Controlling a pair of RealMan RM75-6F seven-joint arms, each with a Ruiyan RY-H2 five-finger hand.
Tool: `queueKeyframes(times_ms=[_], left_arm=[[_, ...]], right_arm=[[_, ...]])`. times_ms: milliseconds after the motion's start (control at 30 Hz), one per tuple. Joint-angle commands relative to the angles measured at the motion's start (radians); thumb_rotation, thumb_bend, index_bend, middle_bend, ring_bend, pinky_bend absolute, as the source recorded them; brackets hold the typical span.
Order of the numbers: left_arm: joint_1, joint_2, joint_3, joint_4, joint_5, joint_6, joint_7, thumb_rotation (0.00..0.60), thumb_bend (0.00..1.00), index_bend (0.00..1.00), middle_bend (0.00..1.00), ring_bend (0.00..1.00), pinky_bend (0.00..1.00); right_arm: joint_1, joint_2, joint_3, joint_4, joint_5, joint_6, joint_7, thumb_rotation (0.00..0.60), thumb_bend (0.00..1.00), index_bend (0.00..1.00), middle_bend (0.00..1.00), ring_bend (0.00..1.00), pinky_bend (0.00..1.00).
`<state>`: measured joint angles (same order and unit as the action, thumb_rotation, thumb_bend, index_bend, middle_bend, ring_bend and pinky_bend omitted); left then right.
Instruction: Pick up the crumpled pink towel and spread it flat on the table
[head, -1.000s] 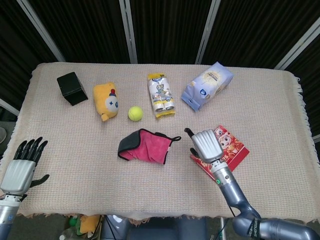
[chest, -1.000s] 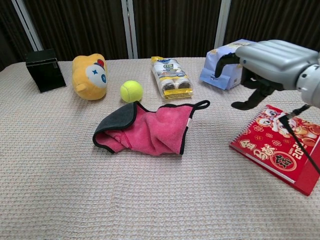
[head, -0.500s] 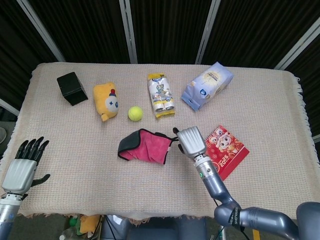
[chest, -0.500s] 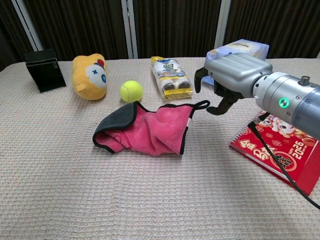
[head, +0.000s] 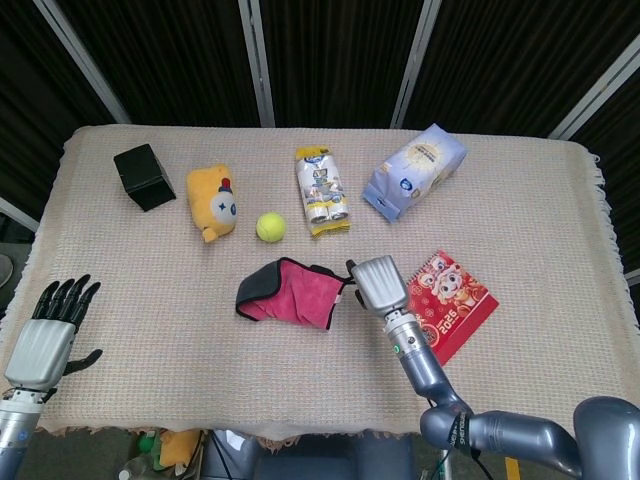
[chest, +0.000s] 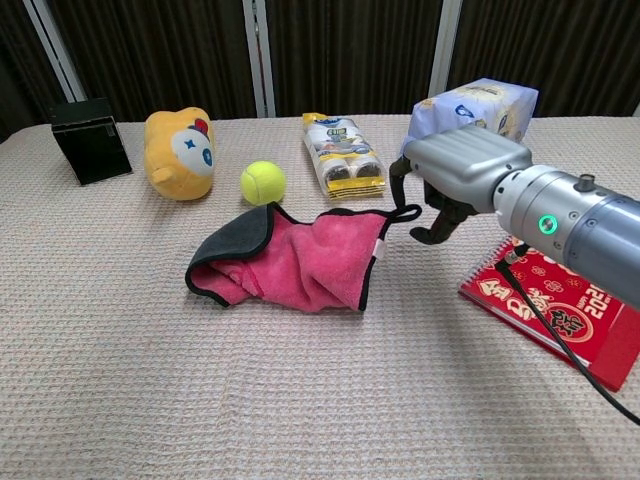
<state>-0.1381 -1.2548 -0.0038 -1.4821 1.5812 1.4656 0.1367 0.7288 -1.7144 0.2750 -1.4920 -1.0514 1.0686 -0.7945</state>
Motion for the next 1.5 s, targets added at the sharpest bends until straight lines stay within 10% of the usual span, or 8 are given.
queueKeyframes(times_ms=[33,1500], left_arm=[[0.0,0.0,0.0,0.0,0.0,0.0,0.001,0.6,0.0,0.0,0.0,0.0,0.0],[-0.005,-0.007,0.01,0.006,0.002,-0.008,0.006,0.6,0.0,0.0,0.0,0.0,0.0]], right_arm=[[0.007,-0.003,-0.005,0.011,-0.004,0.003,0.009,0.6,0.37,0.46,1.0,1.0,0.97],[0.029,0.05,-0.065,-0.11,-0.049,0.118,-0.049,0.6,0.55,0.64,1.0,1.0,0.97]])
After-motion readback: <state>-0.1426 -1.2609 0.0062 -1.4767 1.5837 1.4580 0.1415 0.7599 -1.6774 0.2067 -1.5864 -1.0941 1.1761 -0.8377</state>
